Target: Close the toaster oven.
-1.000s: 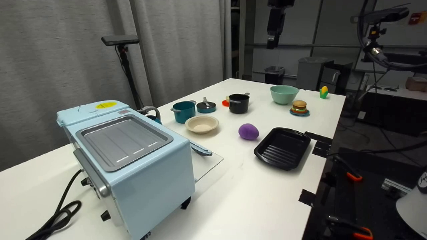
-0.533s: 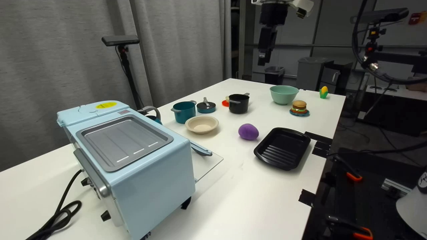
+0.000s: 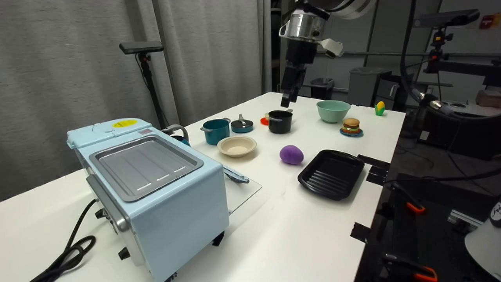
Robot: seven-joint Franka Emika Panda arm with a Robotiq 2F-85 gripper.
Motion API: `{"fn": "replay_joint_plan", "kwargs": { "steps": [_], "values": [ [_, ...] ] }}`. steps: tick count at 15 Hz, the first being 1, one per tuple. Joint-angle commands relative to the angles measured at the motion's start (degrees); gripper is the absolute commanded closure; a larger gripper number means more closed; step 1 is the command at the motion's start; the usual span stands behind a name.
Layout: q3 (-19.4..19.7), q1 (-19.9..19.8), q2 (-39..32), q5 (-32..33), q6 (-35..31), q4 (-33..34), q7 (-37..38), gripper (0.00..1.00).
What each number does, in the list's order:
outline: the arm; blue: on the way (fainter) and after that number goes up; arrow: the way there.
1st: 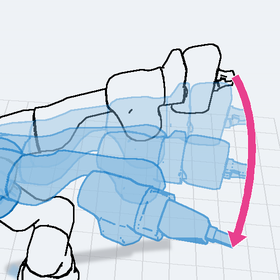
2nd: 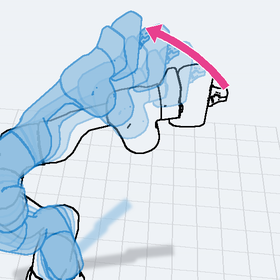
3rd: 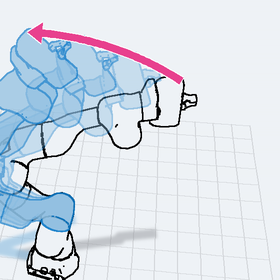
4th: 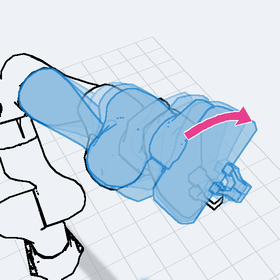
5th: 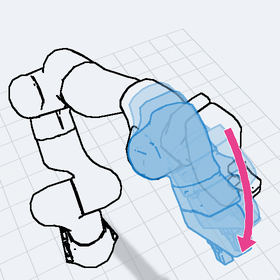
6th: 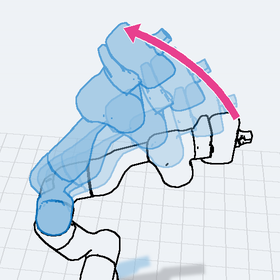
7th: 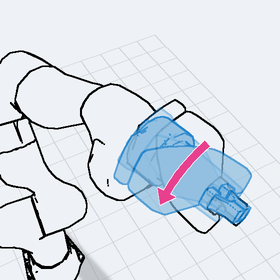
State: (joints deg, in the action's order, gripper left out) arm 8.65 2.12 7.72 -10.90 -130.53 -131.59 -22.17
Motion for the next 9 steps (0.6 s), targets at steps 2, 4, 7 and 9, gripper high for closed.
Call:
{"fn": "replay_joint_plan", "kwargs": {
  "steps": [2,4,7,9],
  "values": [
    [-2.47,-0.51,-7.02,-4.88,-6.47,-0.24,-2.91,0.00],
    [-3.50,-1.04,-10.90,-6.17,-7.19,1.68,-2.94,0.00],
    [-5.17,-1.90,-15.92,-6.73,-8.28,4.75,-2.44,0.00],
    [-6.30,-2.44,-18.65,-6.27,-8.42,7.32,-1.89,0.00]
  ]
}}
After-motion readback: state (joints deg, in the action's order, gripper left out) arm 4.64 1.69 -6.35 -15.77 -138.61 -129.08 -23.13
